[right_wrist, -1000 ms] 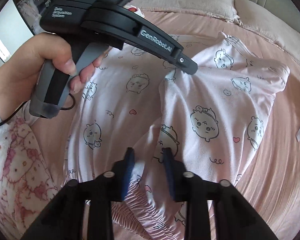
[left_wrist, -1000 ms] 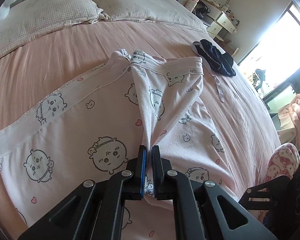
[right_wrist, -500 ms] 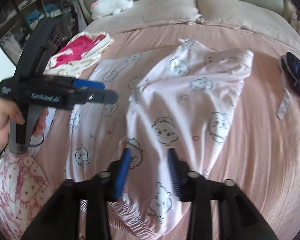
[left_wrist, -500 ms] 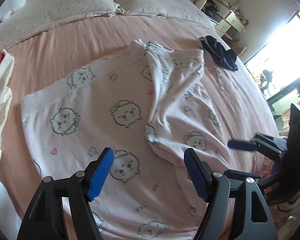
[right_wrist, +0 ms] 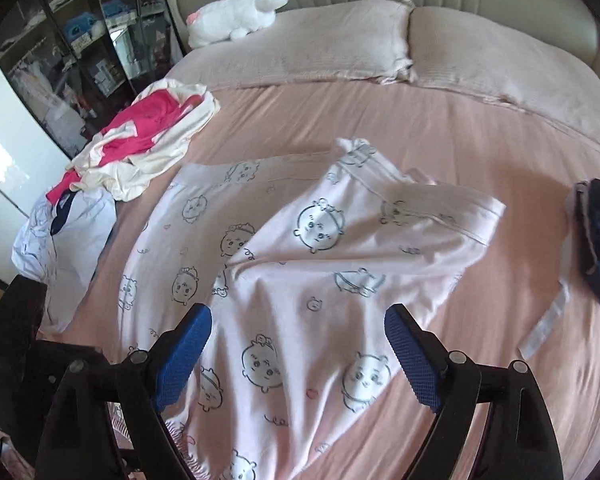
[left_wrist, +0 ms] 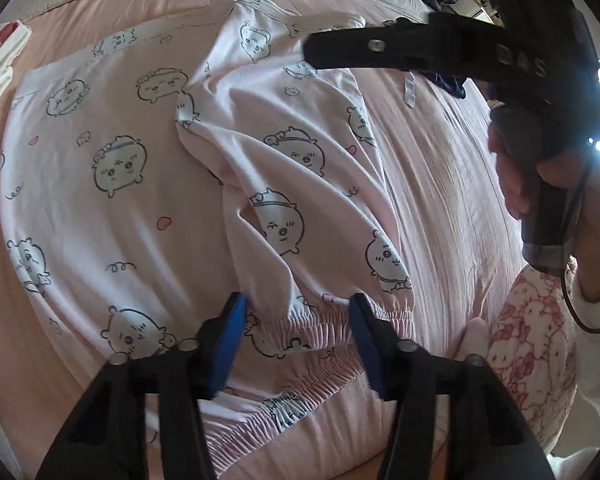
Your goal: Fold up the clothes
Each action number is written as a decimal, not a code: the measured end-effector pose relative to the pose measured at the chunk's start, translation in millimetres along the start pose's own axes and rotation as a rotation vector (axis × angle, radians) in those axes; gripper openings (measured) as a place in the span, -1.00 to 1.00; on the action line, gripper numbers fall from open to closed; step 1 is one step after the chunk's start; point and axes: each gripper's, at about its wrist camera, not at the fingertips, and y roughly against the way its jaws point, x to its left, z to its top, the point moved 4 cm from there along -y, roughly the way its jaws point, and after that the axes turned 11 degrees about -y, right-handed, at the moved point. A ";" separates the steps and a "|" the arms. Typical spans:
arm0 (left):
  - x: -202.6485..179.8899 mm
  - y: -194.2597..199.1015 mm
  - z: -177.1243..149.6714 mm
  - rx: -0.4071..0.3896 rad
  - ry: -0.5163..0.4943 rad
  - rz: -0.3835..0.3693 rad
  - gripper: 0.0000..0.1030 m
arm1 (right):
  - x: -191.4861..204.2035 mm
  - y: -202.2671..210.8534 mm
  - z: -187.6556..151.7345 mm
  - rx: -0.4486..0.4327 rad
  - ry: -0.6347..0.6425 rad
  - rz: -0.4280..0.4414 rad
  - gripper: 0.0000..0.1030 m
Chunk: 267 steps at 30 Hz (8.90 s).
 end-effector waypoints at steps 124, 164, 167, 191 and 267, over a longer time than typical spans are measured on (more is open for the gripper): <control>63.1 66.6 3.4 -0.084 0.225 -0.024 -0.80 | -76.0 7.3 -40.1 -0.032 -0.387 0.014 0.39; 172.2 109.0 42.0 -0.300 0.213 0.065 -0.82 | 72.7 -11.4 93.9 -0.179 0.227 0.076 -0.84; 165.7 88.3 65.3 -0.310 0.157 -0.014 -0.28 | 40.7 -18.5 76.7 -0.106 0.141 0.063 -0.05; 195.1 70.7 48.2 -0.407 0.220 0.256 -0.85 | 89.1 -64.5 107.5 -0.204 0.407 0.013 -0.84; 43.5 37.3 -49.9 0.127 0.006 -0.061 0.69 | 83.0 28.9 -127.4 0.008 0.001 0.238 0.50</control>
